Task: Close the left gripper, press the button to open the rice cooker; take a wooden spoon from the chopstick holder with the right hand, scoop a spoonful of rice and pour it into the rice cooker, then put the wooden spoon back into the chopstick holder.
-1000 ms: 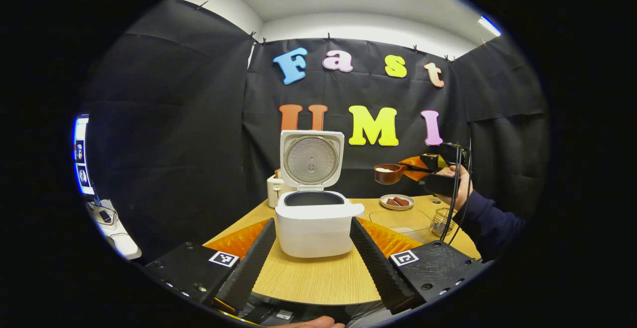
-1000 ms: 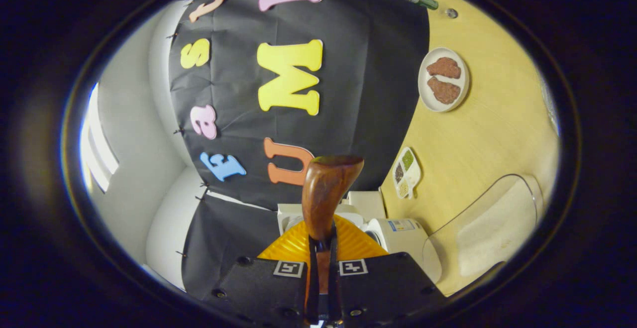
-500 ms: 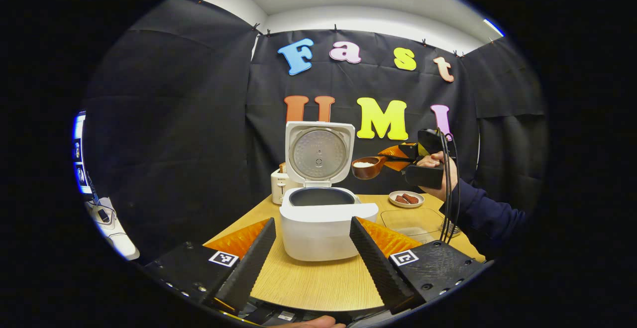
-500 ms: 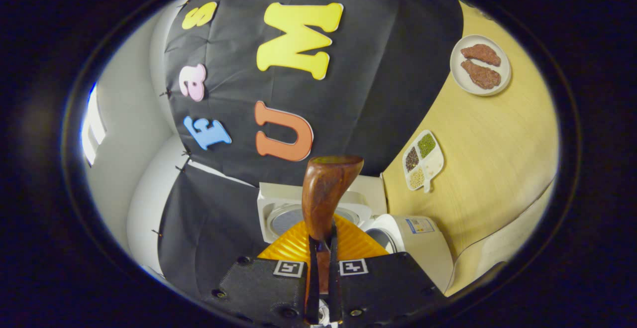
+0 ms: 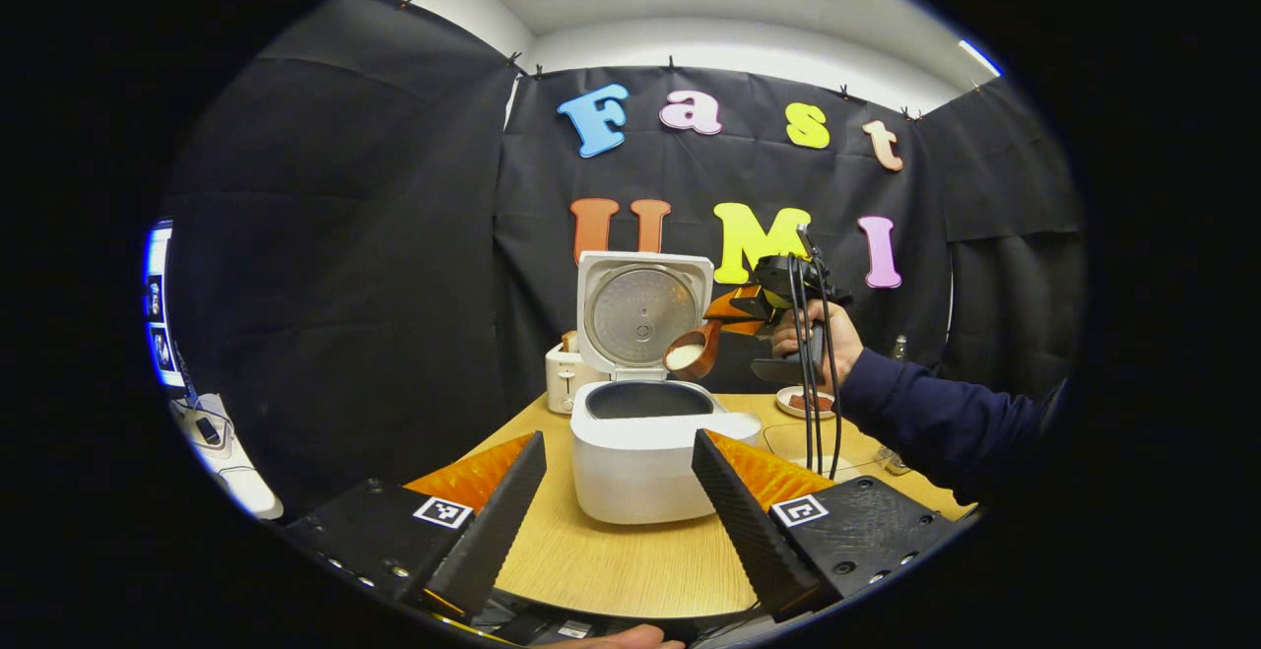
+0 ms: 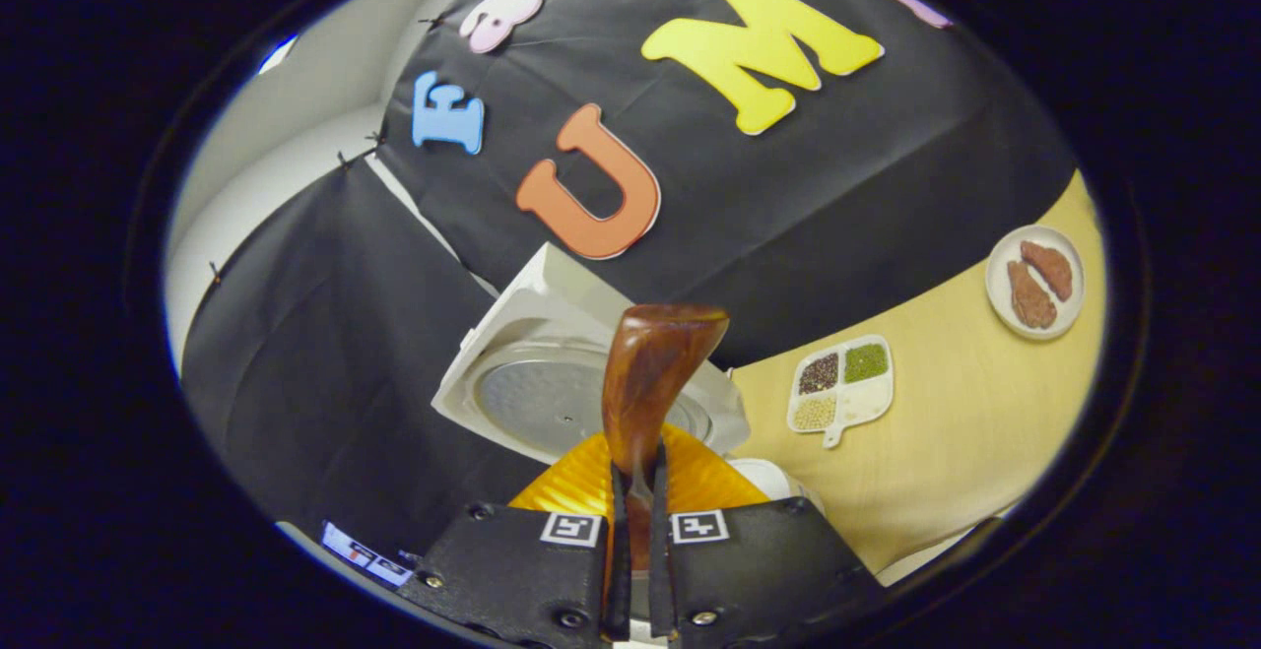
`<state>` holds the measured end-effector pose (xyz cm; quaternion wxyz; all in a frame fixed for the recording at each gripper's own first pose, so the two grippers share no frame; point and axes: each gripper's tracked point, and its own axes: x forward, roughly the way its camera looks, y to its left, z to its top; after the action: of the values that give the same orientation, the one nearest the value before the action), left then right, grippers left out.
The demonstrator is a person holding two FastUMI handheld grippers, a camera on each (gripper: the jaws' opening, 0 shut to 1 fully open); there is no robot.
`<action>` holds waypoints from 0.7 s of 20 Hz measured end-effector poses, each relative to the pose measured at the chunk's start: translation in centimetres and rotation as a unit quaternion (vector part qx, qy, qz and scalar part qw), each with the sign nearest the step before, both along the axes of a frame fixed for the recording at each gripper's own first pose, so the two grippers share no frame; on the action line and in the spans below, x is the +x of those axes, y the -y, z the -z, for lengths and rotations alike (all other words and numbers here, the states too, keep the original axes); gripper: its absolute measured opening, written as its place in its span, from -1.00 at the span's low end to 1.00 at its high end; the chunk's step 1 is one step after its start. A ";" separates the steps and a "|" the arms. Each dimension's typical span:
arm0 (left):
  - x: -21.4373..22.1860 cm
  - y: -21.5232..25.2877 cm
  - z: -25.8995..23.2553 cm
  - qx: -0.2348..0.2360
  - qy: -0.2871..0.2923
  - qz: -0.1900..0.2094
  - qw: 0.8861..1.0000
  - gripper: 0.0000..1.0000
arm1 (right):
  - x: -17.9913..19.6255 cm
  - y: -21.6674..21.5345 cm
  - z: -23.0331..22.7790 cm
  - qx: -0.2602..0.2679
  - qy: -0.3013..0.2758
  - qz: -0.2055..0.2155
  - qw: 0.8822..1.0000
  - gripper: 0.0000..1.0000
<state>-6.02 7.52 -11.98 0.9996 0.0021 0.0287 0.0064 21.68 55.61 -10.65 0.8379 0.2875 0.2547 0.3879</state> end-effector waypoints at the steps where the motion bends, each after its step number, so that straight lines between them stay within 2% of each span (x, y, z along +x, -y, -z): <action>1: 0.0 -0.2 0.0 0.001 0.000 0.000 1.000 0.89 | -0.1 -0.2 0.0 -0.011 0.013 -0.003 1.000 -0.75; 5: -0.3 -1.0 0.2 0.001 -0.001 -0.008 1.000 0.89 | -0.2 -1.1 -1.2 -0.054 0.083 0.007 0.995 -0.75; 8: 0.0 -1.2 0.5 0.000 -0.006 -0.011 1.000 0.89 | -1.2 -1.9 -2.1 -0.087 0.139 -0.006 0.986 -0.75; 12: 0.1 -0.4 0.7 -0.002 -0.009 0.000 1.000 0.89 | -2.2 -2.6 -4.0 -0.125 0.231 -0.009 0.965 -0.74; 14: 0.1 -0.3 0.4 0.004 -0.006 0.000 1.000 0.89 | -2.9 -2.7 -4.7 -0.147 0.278 -0.008 0.949 -0.75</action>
<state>-5.92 7.85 -12.41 0.9994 0.0065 0.0344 0.0060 18.83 58.33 -5.95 0.9054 0.0403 0.0682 0.4171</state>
